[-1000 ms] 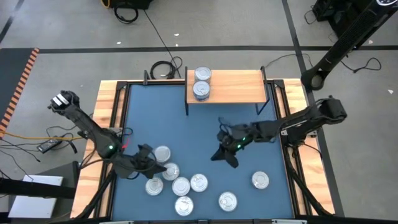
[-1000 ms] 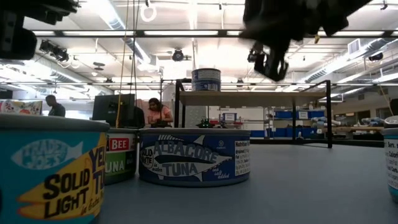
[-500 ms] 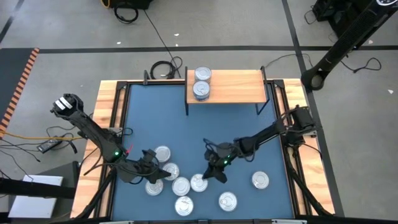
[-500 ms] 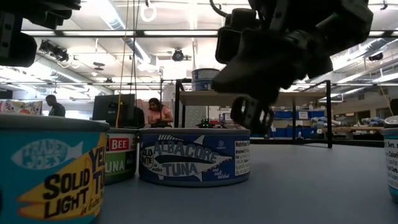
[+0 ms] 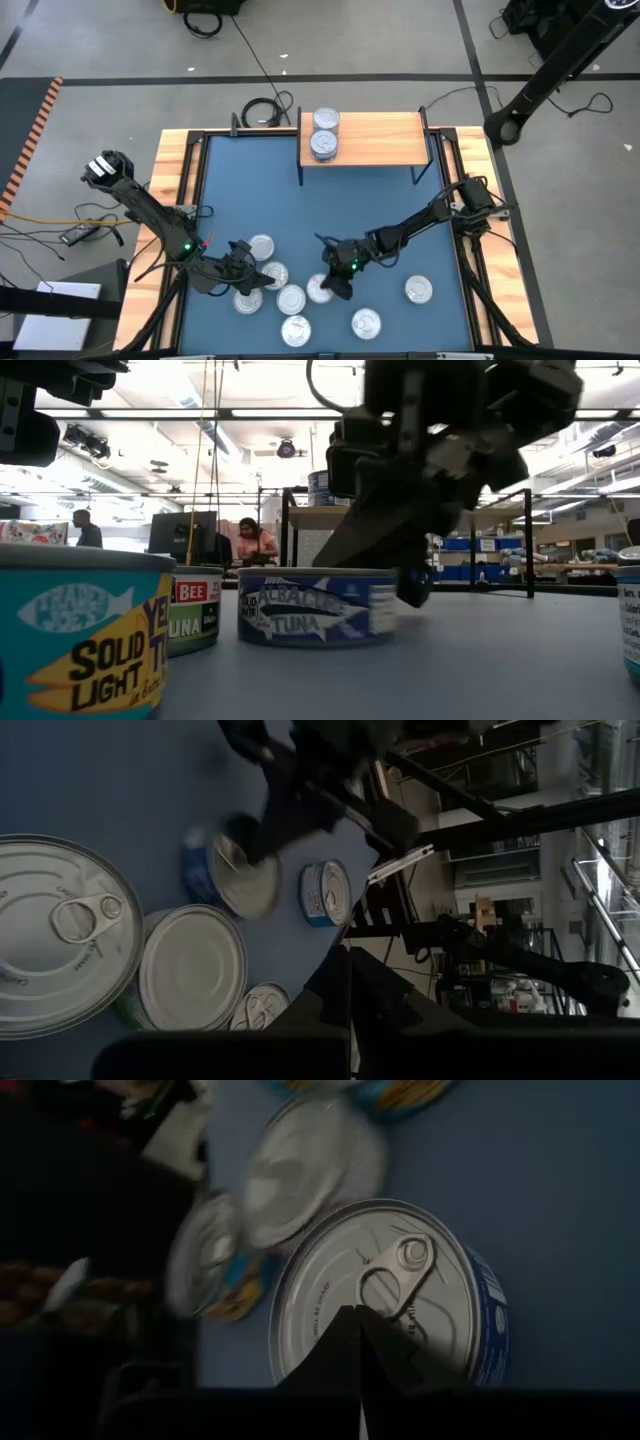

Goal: Stack canned seafood by type on shelf
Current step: Put the blue tuna can on the shelf

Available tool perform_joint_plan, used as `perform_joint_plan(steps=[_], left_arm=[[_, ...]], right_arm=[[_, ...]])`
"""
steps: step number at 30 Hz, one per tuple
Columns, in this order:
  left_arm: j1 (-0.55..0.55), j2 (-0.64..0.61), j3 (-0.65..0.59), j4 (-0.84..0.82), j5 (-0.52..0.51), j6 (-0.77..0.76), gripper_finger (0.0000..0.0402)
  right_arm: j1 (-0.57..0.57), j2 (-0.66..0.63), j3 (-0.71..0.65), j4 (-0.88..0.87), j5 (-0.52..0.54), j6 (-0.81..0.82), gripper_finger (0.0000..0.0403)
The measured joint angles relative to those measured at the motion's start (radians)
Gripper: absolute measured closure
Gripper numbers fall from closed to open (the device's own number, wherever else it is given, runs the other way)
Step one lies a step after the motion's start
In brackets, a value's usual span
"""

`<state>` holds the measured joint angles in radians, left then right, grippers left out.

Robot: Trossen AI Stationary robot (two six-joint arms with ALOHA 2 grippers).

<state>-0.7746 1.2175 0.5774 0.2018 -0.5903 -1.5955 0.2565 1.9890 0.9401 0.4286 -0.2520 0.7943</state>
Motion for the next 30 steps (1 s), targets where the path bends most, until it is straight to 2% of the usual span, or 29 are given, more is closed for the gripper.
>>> perform_joint_plan(steps=[9, 18, 22, 30], left_arm=[[0.044, 0.0, 0.0, 0.011, -0.056, 0.021, 0.0396], [0.253, 0.0, 0.0, -0.01, -0.033, 0.024, 0.0397], [0.395, 0.026, 0.001, -0.01, 0.059, 0.029, 0.0399], [0.6, 0.176, 0.105, -0.013, 0.346, 0.104, 0.04]], right_arm=[[-0.117, -0.087, -0.003, -0.184, 0.077, -0.063, 0.0403], [-0.22, -0.273, -0.008, -0.32, 0.102, -0.135, 0.0403], [-0.224, -0.386, -0.024, -0.388, 0.146, -0.14, 0.0403], [-0.225, -0.627, -0.177, -0.45, 0.227, -0.086, 0.0403]])
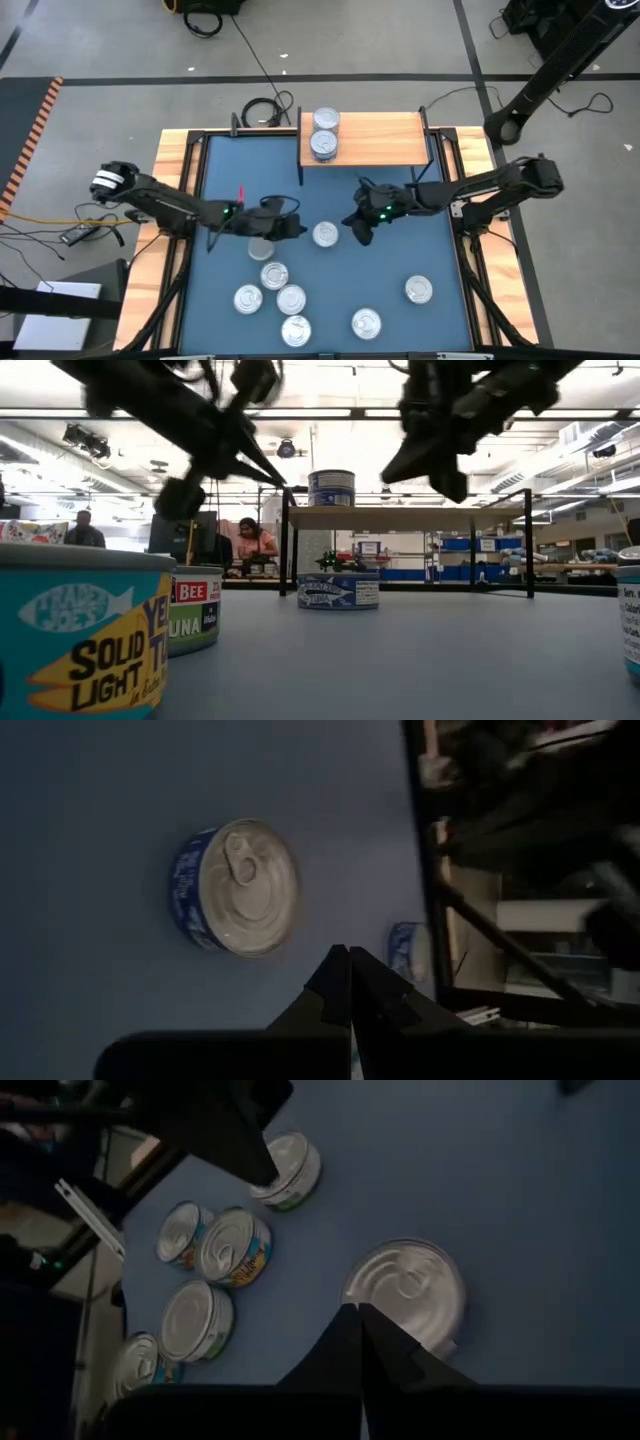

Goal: Stack canned seafood by type on shelf
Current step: Put the blue tuna can on the shelf

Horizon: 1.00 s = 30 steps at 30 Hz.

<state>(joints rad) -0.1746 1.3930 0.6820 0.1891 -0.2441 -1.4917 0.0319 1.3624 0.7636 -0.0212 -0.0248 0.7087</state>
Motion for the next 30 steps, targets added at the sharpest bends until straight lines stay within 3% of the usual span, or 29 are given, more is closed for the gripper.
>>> perform_joint_plan(steps=[6, 12, 30], left_arm=[[0.103, 0.144, 0.045, -0.001, 0.122, 0.009, 0.0401], [0.16, 0.254, 0.109, -0.004, 0.21, 0.083, 0.0401], [0.134, 0.314, 0.116, -0.006, 0.232, 0.163, 0.0401]], right_arm=[[0.008, -0.11, -0.101, 0.001, 0.034, 0.036, 0.0403], [0.019, -0.134, -0.136, 0.013, 0.035, 0.047, 0.0403], [0.02, -0.121, -0.14, 0.021, 0.04, 0.022, 0.0402]])
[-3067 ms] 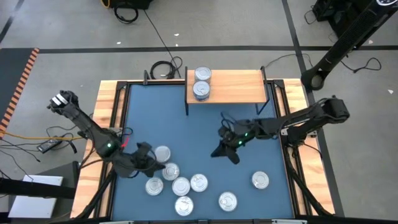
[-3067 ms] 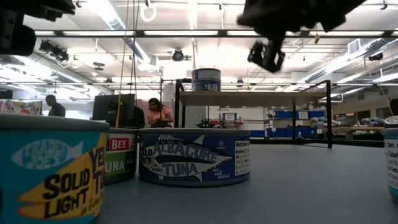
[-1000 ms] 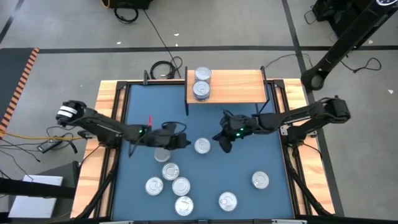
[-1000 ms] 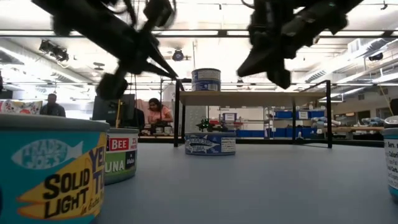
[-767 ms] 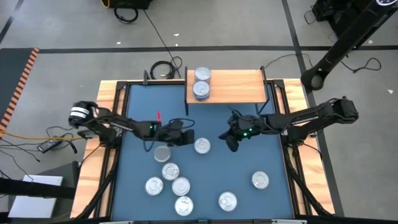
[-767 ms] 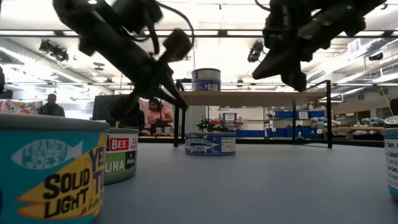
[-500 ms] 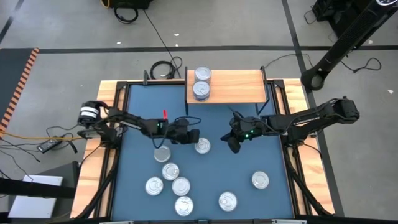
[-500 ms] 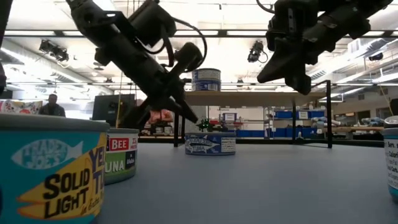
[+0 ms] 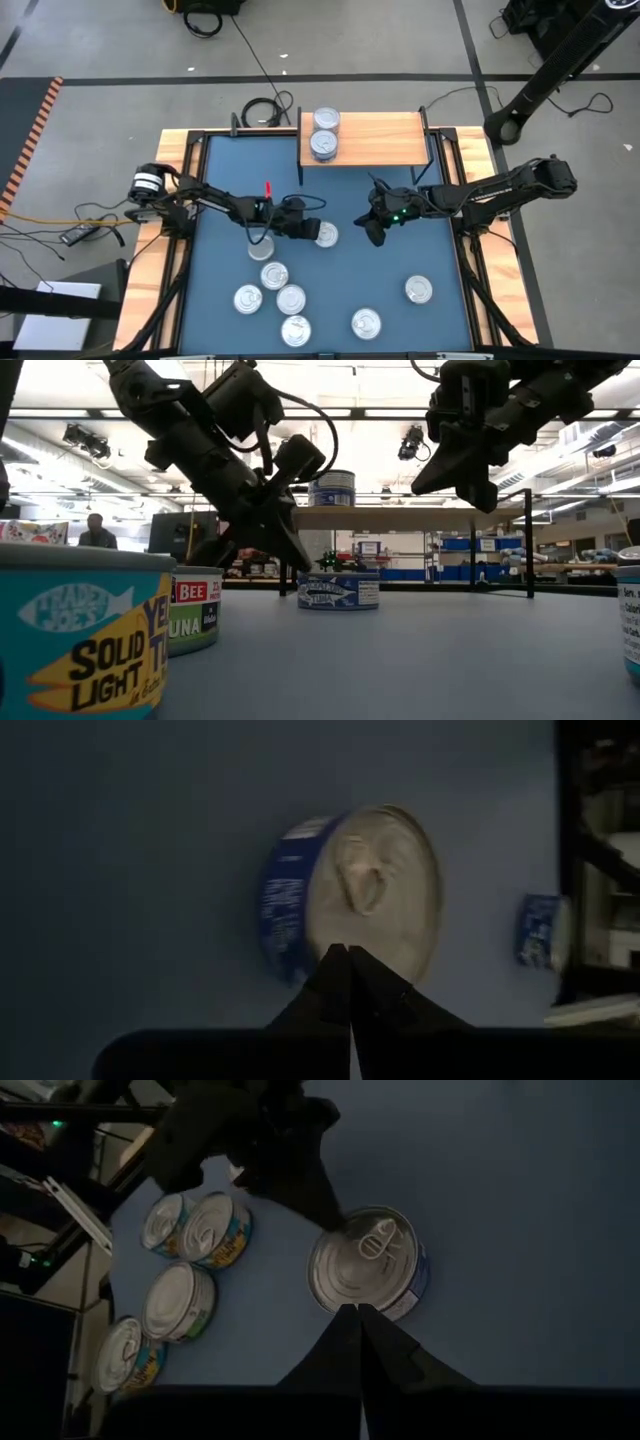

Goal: Stack canned seafood by type on shelf
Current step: Put the blue tuna can on the shelf

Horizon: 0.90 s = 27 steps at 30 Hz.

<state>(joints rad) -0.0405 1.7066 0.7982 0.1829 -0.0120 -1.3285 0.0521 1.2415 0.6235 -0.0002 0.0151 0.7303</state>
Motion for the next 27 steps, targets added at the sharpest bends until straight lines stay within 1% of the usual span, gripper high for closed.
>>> perform_joint_plan(steps=[5, 10, 13, 16, 19, 21, 24, 27], left_arm=[[-0.005, 0.043, 0.0, 0.078, 0.01, -0.004, 0.0401], [-0.011, 0.045, 0.001, 0.085, 0.002, 0.018, 0.0401], [-0.022, 0.043, 0.0, 0.085, -0.023, 0.036, 0.0401], [-0.034, 0.055, 0.0, 0.096, -0.033, 0.045, 0.0401], [-0.034, 0.08, 0.001, 0.147, -0.019, 0.068, 0.0401], [-0.034, 0.084, 0.001, 0.163, -0.01, 0.062, 0.0401], [-0.05, 0.054, -0.017, 0.156, -0.053, 0.036, 0.0401], [-0.06, 0.009, -0.069, 0.239, -0.069, 0.007, 0.0401]], right_arm=[[0.0, 0.0, 0.0, 0.007, 0.0, 0.009, 0.0402], [0.001, 0.0, 0.0, 0.009, 0.0, 0.064, 0.0402], [0.007, 0.0, -0.038, 0.101, -0.001, 0.106, 0.0402], [0.017, 0.0, -0.101, 0.236, -0.012, 0.164, 0.0402], [0.027, 0.0, -0.161, 0.32, -0.005, 0.211, 0.0402], [0.033, 0.0, -0.182, 0.344, -0.005, 0.238, 0.0402], [0.047, 0.0, -0.183, 0.338, -0.004, 0.239, 0.0402], [0.057, 0.0, -0.183, 0.338, 0.008, 0.236, 0.0402]])
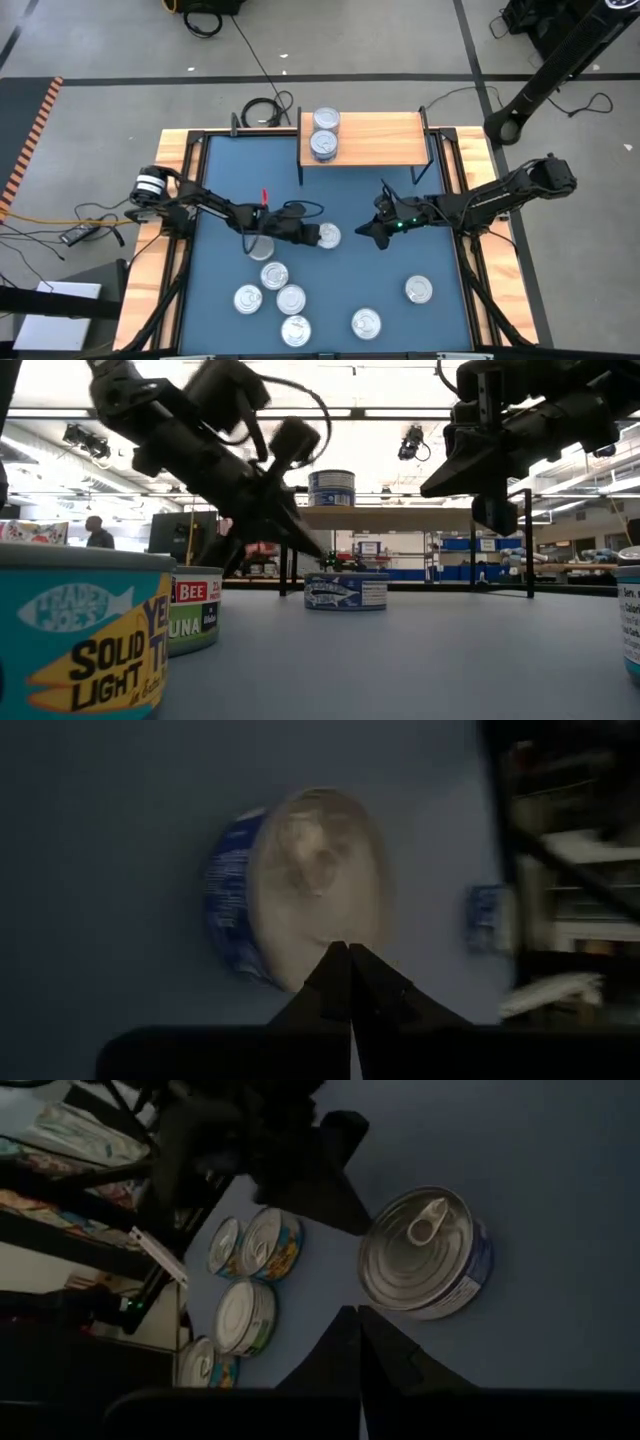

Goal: Stack canned seafood by type on shelf
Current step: Put the blue tuna can on the shelf

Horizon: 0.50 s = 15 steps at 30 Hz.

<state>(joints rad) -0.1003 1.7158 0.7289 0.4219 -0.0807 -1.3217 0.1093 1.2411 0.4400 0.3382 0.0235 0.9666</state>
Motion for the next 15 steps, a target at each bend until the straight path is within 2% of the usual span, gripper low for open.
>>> perform_joint_plan(steps=[5, 15], left_arm=[[-0.007, -0.005, -0.086, 0.081, -0.014, -0.078, 0.0401], [0.002, 0.003, -0.095, 0.19, -0.05, -0.074, 0.0401]], right_arm=[[0.002, 0.0, 0.0, 0.0, 0.019, -0.006, 0.0402], [0.002, 0.0, 0.0, 0.011, 0.027, -0.008, 0.0402]])
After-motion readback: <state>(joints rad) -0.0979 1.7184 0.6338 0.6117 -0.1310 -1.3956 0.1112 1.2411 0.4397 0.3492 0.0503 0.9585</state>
